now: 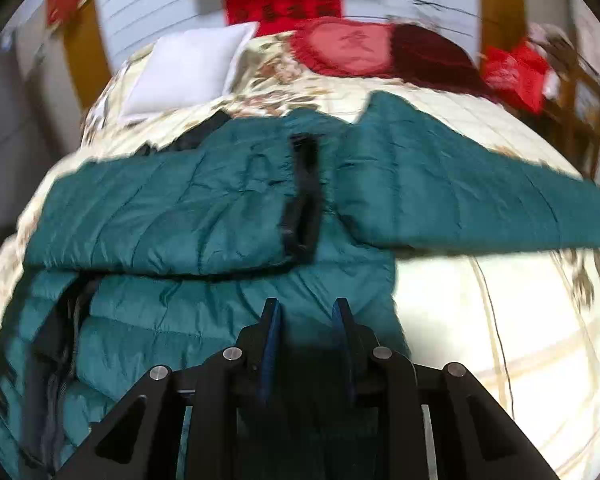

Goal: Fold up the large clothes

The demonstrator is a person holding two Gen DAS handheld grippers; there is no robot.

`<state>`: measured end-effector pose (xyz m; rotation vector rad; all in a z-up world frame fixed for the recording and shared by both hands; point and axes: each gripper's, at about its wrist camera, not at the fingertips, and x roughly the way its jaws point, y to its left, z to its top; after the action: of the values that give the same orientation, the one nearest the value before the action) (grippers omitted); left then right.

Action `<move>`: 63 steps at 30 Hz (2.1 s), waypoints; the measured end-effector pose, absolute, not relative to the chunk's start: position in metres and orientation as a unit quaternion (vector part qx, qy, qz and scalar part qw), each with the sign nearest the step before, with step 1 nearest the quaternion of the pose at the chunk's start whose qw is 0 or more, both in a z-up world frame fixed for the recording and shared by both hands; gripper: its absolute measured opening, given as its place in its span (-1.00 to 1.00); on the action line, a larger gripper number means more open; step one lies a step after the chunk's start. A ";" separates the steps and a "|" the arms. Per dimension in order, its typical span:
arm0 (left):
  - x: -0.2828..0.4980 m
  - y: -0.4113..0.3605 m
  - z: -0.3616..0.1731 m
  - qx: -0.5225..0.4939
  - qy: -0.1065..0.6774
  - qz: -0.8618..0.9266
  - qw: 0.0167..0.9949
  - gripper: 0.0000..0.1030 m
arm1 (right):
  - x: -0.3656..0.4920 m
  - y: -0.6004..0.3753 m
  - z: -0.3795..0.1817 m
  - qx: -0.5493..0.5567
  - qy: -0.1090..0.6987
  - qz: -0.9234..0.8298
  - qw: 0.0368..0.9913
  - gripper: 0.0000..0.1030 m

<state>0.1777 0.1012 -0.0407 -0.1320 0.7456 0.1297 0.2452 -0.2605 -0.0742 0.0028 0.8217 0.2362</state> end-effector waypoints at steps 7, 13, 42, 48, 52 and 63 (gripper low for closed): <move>0.155 0.098 -0.087 -0.067 0.393 0.077 0.914 -0.66 | 0.216 -0.267 -0.077 0.014 0.408 0.106 0.907 -0.51; 0.151 0.118 -0.093 -0.122 0.389 0.078 0.910 -0.66 | 0.214 -0.308 -0.055 0.080 0.387 0.081 0.915 -0.51; 0.148 0.124 -0.093 -0.157 0.383 0.083 0.907 -0.66 | 0.349 -0.626 -0.054 0.231 0.342 -0.084 0.907 -0.62; 0.149 0.125 -0.093 -0.157 0.385 0.084 0.906 -0.66 | 0.313 -0.587 0.001 0.197 0.303 -0.063 0.930 -0.66; 0.152 0.120 -0.094 -0.139 0.393 0.094 0.904 -0.66 | 0.291 -0.542 0.030 0.190 0.289 -0.020 0.938 -0.67; 0.158 0.108 -0.095 -0.088 0.404 0.123 0.902 -0.65 | 0.245 -0.368 0.053 0.134 0.293 0.107 0.941 -0.72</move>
<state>0.1576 0.1077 -0.0954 -0.1823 0.8354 0.2534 0.2453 -0.3681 0.0534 0.2733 0.5970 0.2182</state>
